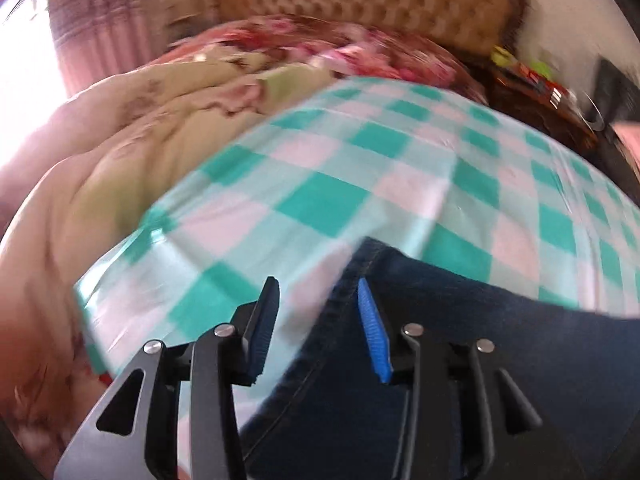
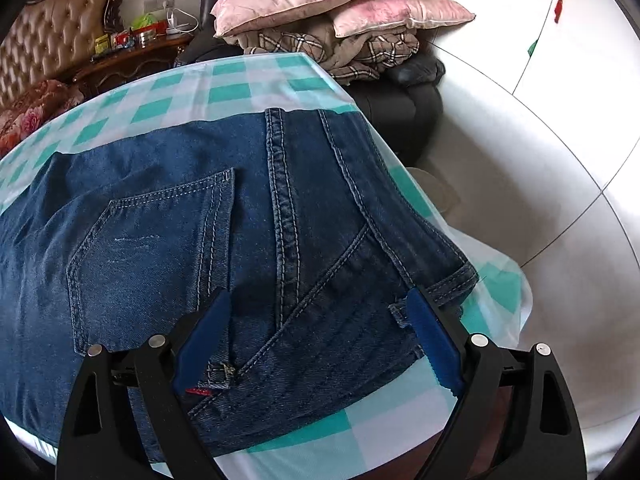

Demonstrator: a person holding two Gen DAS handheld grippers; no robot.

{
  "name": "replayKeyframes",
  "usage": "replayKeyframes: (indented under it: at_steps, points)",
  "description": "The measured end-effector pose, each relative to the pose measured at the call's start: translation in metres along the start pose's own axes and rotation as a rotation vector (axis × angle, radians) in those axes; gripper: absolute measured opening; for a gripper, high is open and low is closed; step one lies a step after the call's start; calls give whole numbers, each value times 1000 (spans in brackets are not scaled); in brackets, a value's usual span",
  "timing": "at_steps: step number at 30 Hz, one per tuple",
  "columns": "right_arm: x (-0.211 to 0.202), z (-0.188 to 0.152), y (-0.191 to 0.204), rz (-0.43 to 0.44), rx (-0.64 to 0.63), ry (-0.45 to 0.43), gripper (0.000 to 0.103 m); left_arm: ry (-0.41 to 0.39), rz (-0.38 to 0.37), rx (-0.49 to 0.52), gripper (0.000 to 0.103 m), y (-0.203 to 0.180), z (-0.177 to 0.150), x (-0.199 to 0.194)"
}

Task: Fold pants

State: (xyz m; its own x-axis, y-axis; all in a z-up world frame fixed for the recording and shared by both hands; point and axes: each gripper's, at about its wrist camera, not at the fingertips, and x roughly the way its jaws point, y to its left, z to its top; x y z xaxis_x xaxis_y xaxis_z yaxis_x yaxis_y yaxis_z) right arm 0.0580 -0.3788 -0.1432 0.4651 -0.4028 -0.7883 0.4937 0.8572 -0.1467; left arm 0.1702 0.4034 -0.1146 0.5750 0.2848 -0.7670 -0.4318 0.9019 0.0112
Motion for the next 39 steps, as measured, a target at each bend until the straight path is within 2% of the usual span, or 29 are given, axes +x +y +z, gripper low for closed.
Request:
replayKeyframes:
  at_steps: [4,6,8,11,13,15,16,17,18,20,23,28,32,34,35,37,39]
  points:
    - [1,-2,0,-5,-1,-11,86,-87,-101,39,42,-23,-25,-47]
    - [2,-3,-1,2,5,-14,87,-109,-174,73,52,-41,-47,-67]
    - [2,-3,-2,4,1,-15,87,-109,-191,117,52,-57,-67,-74]
    - [2,-3,-2,4,0,-15,87,-90,-159,200,52,-74,-95,-69]
    - [2,-3,-2,3,1,-14,87,-40,-138,218,52,-75,-104,-56]
    - [-2,-2,0,-37,3,-2,87,-64,-121,264,55,-77,-110,-55]
    - [-9,-1,4,-57,-1,0,87,-64,-108,276,57,-78,-111,-55]
    - [-18,0,7,-41,-4,-19,86,-60,-93,270,66,-76,-110,-54]
    - [-30,2,14,-14,-10,-45,86,-50,-82,248,71,-73,-108,-51]
    - [-60,3,40,60,-50,-98,86,-46,-82,242,72,-72,-108,-50]
    - [-95,-1,90,161,-120,-132,88,-53,-56,231,72,-74,-109,-50]
    - [-130,-13,180,319,-242,-136,88,-74,-32,221,74,-76,-113,-51]
    - [-143,-24,243,402,-317,-94,89,-58,-27,212,77,-76,-110,-51]
    - [-147,-34,273,441,-392,-85,89,-41,-31,208,83,-77,-109,-50]
    - [-150,-41,293,438,-444,-91,89,-23,-28,204,98,-78,-109,-49]
    - [-154,-52,315,453,-489,-91,89,21,-19,149,102,-75,-109,-46]
    - [-154,-59,336,466,-516,-78,89,14,-41,149,101,-72,-109,-47]
